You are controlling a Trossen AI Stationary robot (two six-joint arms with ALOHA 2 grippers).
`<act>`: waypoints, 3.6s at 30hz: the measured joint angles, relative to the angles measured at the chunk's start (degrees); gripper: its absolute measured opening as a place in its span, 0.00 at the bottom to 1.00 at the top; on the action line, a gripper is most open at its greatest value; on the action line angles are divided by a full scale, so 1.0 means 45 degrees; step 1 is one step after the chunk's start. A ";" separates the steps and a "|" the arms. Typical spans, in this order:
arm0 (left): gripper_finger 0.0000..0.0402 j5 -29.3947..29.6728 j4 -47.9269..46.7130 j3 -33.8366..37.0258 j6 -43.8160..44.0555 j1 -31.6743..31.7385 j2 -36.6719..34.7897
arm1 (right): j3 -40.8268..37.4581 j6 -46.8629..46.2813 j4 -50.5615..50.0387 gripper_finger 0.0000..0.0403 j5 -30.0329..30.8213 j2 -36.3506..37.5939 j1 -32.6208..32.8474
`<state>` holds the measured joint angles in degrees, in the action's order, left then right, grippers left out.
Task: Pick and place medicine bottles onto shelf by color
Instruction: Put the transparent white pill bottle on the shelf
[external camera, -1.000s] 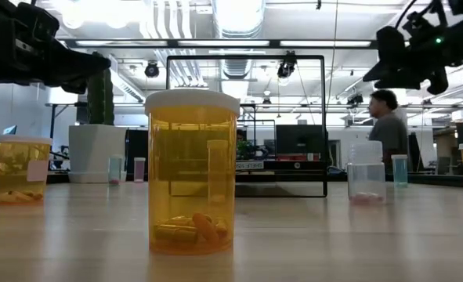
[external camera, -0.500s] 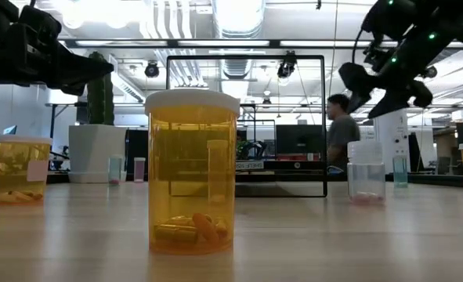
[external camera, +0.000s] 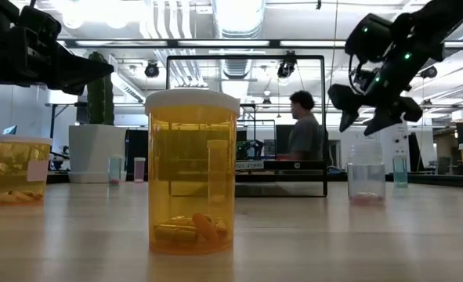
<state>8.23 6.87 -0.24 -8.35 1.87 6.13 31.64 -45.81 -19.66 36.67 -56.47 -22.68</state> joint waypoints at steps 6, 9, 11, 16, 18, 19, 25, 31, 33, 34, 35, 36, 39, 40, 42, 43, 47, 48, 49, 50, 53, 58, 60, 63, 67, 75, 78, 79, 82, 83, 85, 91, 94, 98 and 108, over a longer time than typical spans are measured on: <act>0.00 0.0000 0.0046 -0.0002 -0.0007 0.0000 0.0000 | 0.0000 0.0638 0.1265 0.75 -0.0764 -0.1023 -0.1477; 0.00 0.0000 0.0046 -0.0003 -0.0009 0.0000 0.0000 | 0.0000 0.1166 0.2273 0.75 -0.1244 -0.1775 -0.2205; 0.00 0.0000 0.0050 -0.0003 -0.0012 0.0000 0.0000 | 0.0000 0.1463 0.2891 0.75 -0.1558 -0.2361 -0.2687; 0.00 0.0000 0.0050 0.0002 -0.0021 0.0000 0.0013 | 0.0039 0.2115 0.3968 0.75 -0.1840 -0.3505 -0.3376; 0.00 0.0000 0.0046 -0.0002 -0.0137 0.0000 0.0024 | 0.0246 0.2368 0.3878 0.75 -0.1776 -0.3724 -0.3384; 0.00 0.0000 0.0046 -0.0003 -0.0227 0.0000 0.0024 | 0.0338 0.2492 0.3801 0.75 -0.1783 -0.3769 -0.3384; 0.00 0.0000 0.0036 0.0002 -0.0250 0.0000 0.0028 | 0.0933 0.3204 0.2825 0.75 -0.0775 -0.3790 -0.3258; 0.00 -0.0005 0.0036 -0.0002 -0.0308 0.0000 0.0173 | 0.0870 0.2871 0.1886 0.75 -0.0137 -0.3869 -0.3268; 0.00 -0.0005 0.0031 -0.0002 -0.0357 0.0000 0.0218 | 0.0809 0.2851 0.1850 0.75 -0.0115 -0.4043 -0.3302; 0.00 -0.0005 0.0031 -0.0003 -0.0357 0.0000 0.0219 | 0.0788 0.2830 0.1850 0.75 -0.0074 -0.4136 -0.3306; 0.00 -0.0005 0.0031 -0.0002 -0.0357 0.0000 0.0219 | 0.0762 0.2749 0.1865 0.74 -0.0045 -0.4246 -0.3306; 0.00 -0.0005 0.0033 -0.0003 -0.0357 0.0000 0.0219 | 0.0727 0.2671 0.1878 0.74 -0.0045 -0.4370 -0.3302; 0.00 -0.0005 0.0035 -0.0002 -0.0357 0.0000 0.0219 | 0.0579 0.2301 0.1854 0.69 -0.0041 -0.4867 -0.3302; 0.00 -0.0005 0.0031 -0.0003 -0.0357 0.0000 0.0219 | 0.0560 0.2229 0.1906 0.67 -0.0013 -0.5028 -0.3302; 0.00 -0.0005 0.0035 -0.0002 -0.0357 -0.0004 0.0219 | 0.0513 0.2175 0.2139 0.63 0.0203 -0.5309 -0.3314; 0.00 -0.0005 0.0036 -0.0003 -0.0357 0.0000 0.0219 | 0.0486 0.2161 0.2238 0.60 0.0220 -0.5458 -0.3370; 0.00 -0.0005 0.0036 -0.0002 -0.0357 0.0000 0.0219 | 0.0393 0.2135 0.2918 0.49 0.0188 -0.5941 -0.3661; 0.00 -0.0005 0.0036 -0.0003 -0.0352 0.0000 0.0219 | 0.0393 0.2120 0.3042 0.46 0.0184 -0.6023 -0.3731; 0.00 -0.0005 0.0036 0.0000 -0.0354 -0.0002 0.0223 | 0.0393 0.2134 0.3160 0.44 0.0206 -0.6086 -0.3768; 0.00 -0.0005 0.0036 -0.0003 -0.0352 0.0000 0.0228 | 0.0393 0.2223 0.3307 0.41 0.0189 -0.6099 -0.3788; 0.00 -0.0005 0.0036 -0.0003 -0.0354 -0.0003 0.0223 | 0.0498 0.2823 0.3296 0.34 0.0082 -0.5907 -0.3812; 0.00 -0.0005 0.0031 -0.0003 -0.0352 0.0000 0.0223 | 0.0943 0.3139 0.3170 0.34 -0.1087 -0.4643 -0.3679; 0.00 -0.0005 0.0034 -0.0003 -0.0352 -0.0002 0.0268 | 0.1103 0.3401 0.3164 0.36 -0.2076 -0.4157 -0.3362; 0.00 -0.0005 0.0047 -0.0003 -0.0363 0.0000 0.0342 | 0.1603 0.4074 0.3240 0.36 -0.3061 -0.3776 -0.2630; 0.00 0.0000 0.0068 -0.0003 -0.0545 -0.0003 0.0428 | 0.2801 0.5201 0.3194 0.35 -0.4161 -0.4042 -0.1627; 0.00 0.0015 0.0109 -0.0003 -0.0571 -0.0005 0.0437 | 0.6637 0.7207 0.2245 0.35 -0.5785 -0.6889 -0.1496; 0.00 0.0015 0.0114 -0.0001 -0.0571 -0.0005 0.0442 | 0.8196 0.7913 0.1303 0.35 -0.5860 -0.8252 -0.1593; 0.00 0.0018 0.0117 -0.0003 -0.0571 -0.0001 0.0437 | 0.8706 0.8112 0.0963 0.35 -0.5888 -0.8701 -0.1635; 0.00 0.0019 0.0109 -0.0003 -0.0571 -0.0002 0.0442 | 0.9926 0.8344 0.0120 0.35 -0.5873 -0.9801 -0.1816; 0.00 0.0019 0.0104 -0.0002 -0.0571 0.0000 0.0437 | 1.0260 0.8350 -0.0111 0.35 -0.5867 -1.0098 -0.1868; 0.00 0.0019 0.0104 -0.0003 -0.0571 0.0000 0.0441 | 1.0722 0.8333 -0.0370 0.35 -0.5859 -1.0552 -0.1959; 0.00 0.0019 0.0094 0.0002 -0.0571 0.0000 0.0446 | 1.0863 0.8090 -0.0668 0.35 -0.5870 -1.1069 -0.2053; 0.00 0.0019 0.0094 -0.0003 -0.0571 0.0000 0.0441 | 1.0805 0.7859 -0.0765 0.35 -0.5867 -1.1025 -0.2117; 0.00 0.0019 0.0101 -0.0003 -0.0571 -0.0002 0.0437 | 1.0797 0.7797 -0.0934 0.35 -0.5855 -1.0981 -0.2150; 0.00 0.0015 0.0447 -0.0002 -0.0556 -0.0005 0.0486 | 1.0797 0.7438 -0.1580 0.40 -0.5786 -1.0939 -0.2136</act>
<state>8.29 8.88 -0.25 -10.85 1.85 8.32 80.23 -12.34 -26.77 10.64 -105.70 -32.29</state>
